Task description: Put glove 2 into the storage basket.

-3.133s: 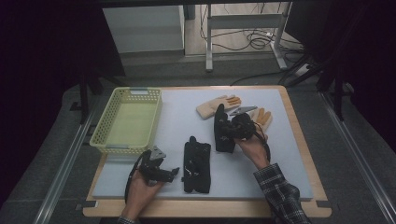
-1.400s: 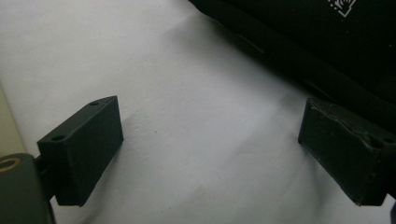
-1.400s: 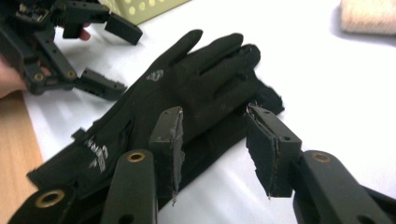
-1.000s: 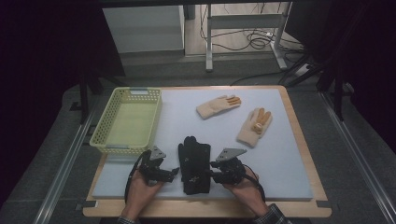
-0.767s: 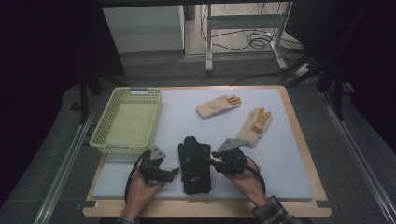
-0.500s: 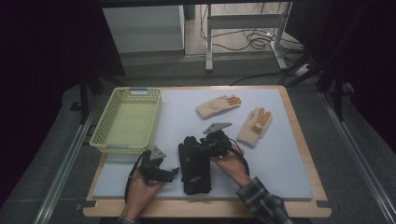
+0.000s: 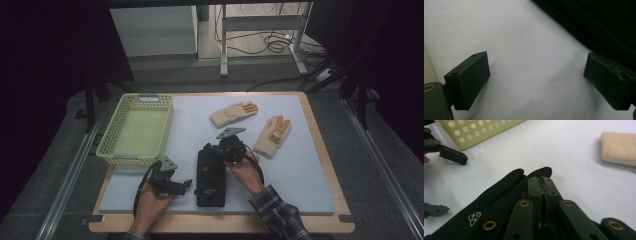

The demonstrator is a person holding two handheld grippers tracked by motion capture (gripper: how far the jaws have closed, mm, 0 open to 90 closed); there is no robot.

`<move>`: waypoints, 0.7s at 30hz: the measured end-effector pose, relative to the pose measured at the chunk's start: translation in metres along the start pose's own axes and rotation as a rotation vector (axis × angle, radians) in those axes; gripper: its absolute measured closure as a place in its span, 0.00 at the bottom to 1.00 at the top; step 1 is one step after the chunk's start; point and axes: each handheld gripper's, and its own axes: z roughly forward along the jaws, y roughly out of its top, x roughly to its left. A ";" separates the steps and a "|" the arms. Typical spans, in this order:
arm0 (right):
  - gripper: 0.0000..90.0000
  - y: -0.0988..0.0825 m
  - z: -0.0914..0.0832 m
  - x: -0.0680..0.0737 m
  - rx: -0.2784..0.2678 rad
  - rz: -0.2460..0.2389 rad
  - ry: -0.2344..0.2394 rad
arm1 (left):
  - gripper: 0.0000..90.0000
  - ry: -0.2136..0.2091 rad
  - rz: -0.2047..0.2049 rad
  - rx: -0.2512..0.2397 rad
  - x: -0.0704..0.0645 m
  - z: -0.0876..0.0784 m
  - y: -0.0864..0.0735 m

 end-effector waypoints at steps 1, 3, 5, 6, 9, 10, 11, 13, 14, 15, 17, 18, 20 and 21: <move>0.87 -0.002 0.001 -0.004 0.013 0.004 0.008 | 0.07 -0.001 -0.001 0.000 0.000 0.000 0.000; 0.78 -0.005 0.002 -0.008 0.015 0.010 0.000 | 0.07 -0.001 0.000 0.000 0.000 0.000 0.000; 0.75 -0.009 -0.007 -0.008 -0.013 0.024 0.039 | 0.07 -0.002 -0.004 0.000 0.000 0.000 0.000; 0.75 -0.009 -0.007 -0.008 -0.013 0.024 0.039 | 0.07 -0.002 -0.004 0.000 0.000 0.000 0.000; 0.75 -0.013 -0.021 0.000 -0.019 0.010 0.073 | 0.07 -0.003 -0.011 -0.005 0.000 0.000 0.000; 0.75 -0.015 -0.024 0.002 -0.019 0.004 0.082 | 0.07 -0.002 -0.009 -0.005 0.000 0.000 0.000; 0.75 -0.018 -0.030 0.006 -0.018 -0.005 0.095 | 0.07 -0.002 -0.009 -0.005 0.000 0.000 0.000; 0.75 -0.024 -0.038 0.014 -0.013 -0.021 0.114 | 0.07 -0.002 -0.008 -0.004 0.000 0.000 0.000; 0.75 -0.028 -0.041 0.017 -0.008 -0.034 0.114 | 0.07 -0.001 -0.008 -0.005 0.000 0.000 0.000; 0.75 -0.032 -0.044 0.019 -0.003 -0.048 0.109 | 0.07 -0.002 -0.011 -0.005 0.000 0.000 0.000; 0.75 -0.040 -0.050 0.021 0.007 -0.063 0.096 | 0.07 -0.003 -0.011 -0.005 0.000 0.000 0.000; 0.75 -0.043 -0.052 0.021 0.007 -0.063 0.093 | 0.07 -0.003 -0.011 -0.005 0.000 0.000 0.000; 0.75 -0.052 -0.059 0.019 0.008 -0.053 0.087 | 0.07 -0.002 -0.011 -0.005 0.000 0.000 0.000; 0.75 -0.056 -0.061 0.018 0.007 -0.048 0.086 | 0.07 -0.002 -0.004 -0.002 0.000 0.000 0.000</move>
